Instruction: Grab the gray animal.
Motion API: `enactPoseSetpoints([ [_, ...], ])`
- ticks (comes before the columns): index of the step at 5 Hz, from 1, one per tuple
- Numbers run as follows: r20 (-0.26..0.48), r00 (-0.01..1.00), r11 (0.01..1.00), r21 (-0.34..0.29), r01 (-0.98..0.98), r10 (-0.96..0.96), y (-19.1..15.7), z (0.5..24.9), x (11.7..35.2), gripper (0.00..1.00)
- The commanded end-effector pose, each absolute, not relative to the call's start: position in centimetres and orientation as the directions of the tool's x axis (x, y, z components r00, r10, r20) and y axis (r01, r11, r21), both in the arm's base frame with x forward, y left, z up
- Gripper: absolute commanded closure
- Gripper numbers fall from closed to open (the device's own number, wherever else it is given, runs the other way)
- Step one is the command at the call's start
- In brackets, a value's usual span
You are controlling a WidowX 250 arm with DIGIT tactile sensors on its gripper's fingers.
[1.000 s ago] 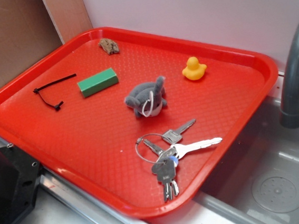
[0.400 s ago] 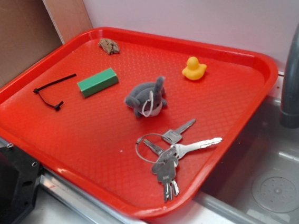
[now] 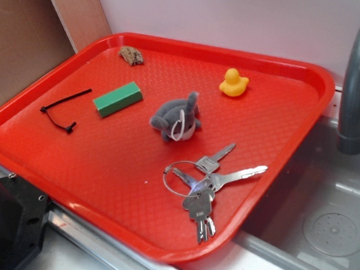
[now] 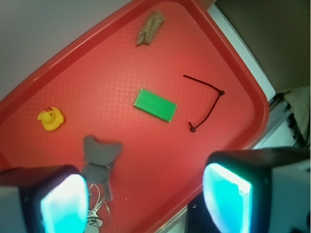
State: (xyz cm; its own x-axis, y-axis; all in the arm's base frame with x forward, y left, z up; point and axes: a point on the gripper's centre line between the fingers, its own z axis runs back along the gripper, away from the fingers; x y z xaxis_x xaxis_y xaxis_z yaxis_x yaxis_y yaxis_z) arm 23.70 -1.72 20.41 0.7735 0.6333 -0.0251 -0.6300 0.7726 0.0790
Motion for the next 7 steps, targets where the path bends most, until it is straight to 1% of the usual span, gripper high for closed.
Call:
enactPoseSetpoints([
  [1, 0.021, 0.700, 0.699, 0.052, -0.714, 0.714, -3.8, 21.2, 23.7, 0.00],
  [2, 0.010, 0.707, 0.707, 0.027, -0.707, 0.707, -7.4, 21.9, 23.8, 0.00],
  [3, -0.009, 0.745, 0.742, 0.098, -0.664, 0.667, -8.6, 18.3, 23.3, 0.00],
  [4, -0.019, 0.752, 0.731, 0.253, -0.633, 0.658, -7.1, 13.3, 22.1, 0.00],
  [5, -0.001, 0.783, 0.748, 0.300, -0.593, 0.622, -5.2, 9.6, 22.0, 0.00],
  [6, -0.016, 0.785, 0.748, 0.315, -0.584, 0.619, -4.3, 7.8, 22.2, 0.00],
  [7, -0.044, 0.798, 0.768, 0.306, -0.562, 0.601, -4.4, 6.2, 23.1, 0.00],
])
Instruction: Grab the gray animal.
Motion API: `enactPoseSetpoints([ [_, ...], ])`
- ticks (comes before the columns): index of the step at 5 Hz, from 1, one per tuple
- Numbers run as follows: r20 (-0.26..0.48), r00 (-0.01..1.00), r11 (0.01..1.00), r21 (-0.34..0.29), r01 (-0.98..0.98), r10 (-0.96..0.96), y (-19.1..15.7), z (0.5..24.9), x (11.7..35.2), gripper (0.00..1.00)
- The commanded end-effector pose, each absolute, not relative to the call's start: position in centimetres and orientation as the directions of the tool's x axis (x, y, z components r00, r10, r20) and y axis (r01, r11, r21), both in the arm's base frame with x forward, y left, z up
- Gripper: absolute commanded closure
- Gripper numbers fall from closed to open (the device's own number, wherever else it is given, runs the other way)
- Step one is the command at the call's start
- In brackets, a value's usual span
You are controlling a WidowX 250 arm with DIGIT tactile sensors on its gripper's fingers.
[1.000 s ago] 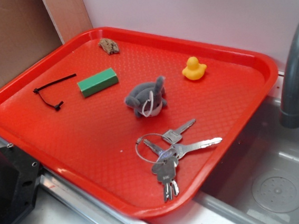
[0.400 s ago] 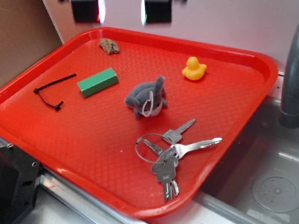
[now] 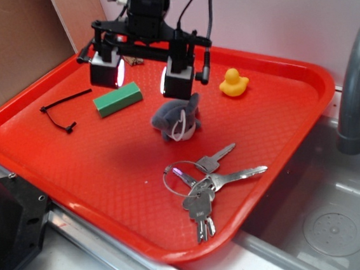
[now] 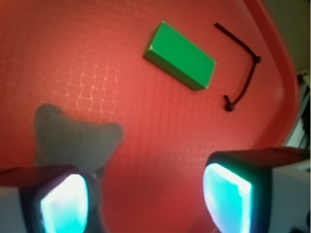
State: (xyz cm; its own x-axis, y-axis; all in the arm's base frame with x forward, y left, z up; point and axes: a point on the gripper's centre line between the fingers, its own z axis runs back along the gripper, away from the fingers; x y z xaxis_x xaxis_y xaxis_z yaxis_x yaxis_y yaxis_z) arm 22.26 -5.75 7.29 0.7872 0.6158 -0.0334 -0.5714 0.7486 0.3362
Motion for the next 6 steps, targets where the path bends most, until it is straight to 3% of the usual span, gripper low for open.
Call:
enactPoseSetpoints([
  [1, -0.021, 0.837, 0.812, 0.257, -0.525, 0.547, -6.1, 6.9, 25.4, 0.00],
  [2, -0.016, 0.860, 0.848, 0.180, -0.499, 0.510, -8.7, 8.3, 27.3, 0.00],
  [3, -0.072, 0.841, 0.835, 0.190, -0.516, 0.536, -8.4, 7.1, 26.9, 0.00],
  [4, -0.196, 0.760, 0.782, 0.230, -0.579, 0.620, -5.7, 5.2, 24.5, 0.00],
  [5, -0.175, 0.757, 0.772, 0.247, -0.585, 0.630, -3.6, 4.9, 23.4, 0.00],
  [6, -0.103, 0.788, 0.779, 0.275, -0.564, 0.607, -2.5, 3.4, 23.2, 0.00],
])
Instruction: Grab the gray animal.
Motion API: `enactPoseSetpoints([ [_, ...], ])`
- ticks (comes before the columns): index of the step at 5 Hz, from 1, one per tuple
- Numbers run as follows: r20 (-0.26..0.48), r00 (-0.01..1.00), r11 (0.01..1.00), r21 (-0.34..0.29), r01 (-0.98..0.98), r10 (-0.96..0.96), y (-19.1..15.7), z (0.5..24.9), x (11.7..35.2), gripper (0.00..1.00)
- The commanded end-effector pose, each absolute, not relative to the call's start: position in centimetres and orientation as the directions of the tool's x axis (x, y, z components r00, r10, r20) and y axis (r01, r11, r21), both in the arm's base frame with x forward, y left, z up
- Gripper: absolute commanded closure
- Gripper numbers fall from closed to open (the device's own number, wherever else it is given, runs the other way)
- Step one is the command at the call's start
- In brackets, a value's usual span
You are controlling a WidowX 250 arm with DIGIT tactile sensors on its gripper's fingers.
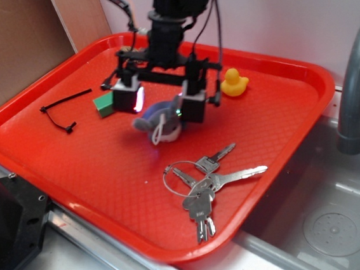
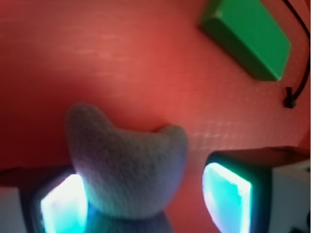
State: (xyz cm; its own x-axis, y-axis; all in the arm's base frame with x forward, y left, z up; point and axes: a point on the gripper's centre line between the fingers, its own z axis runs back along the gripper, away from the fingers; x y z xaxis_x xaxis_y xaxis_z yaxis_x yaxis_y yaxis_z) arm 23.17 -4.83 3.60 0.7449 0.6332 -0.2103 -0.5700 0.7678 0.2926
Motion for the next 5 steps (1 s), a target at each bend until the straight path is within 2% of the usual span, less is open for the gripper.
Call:
enactPoseSetpoints([
  [1, -0.089, 0.796, 0.782, 0.281, -0.557, 0.599, -2.4, 2.8, 23.3, 1.00],
  [2, -0.098, 0.792, 0.782, 0.271, -0.561, 0.602, -2.7, 3.0, 23.7, 1.00],
  [3, -0.008, 0.818, 0.794, 0.246, -0.556, 0.575, -3.1, 7.6, 24.9, 1.00],
  [4, 0.180, 0.811, 0.800, 0.148, -0.582, 0.556, -4.3, 12.8, 25.5, 1.00],
  [5, 0.318, 0.852, 0.897, 0.011, -0.442, 0.416, -6.2, 17.9, 24.8, 1.00],
])
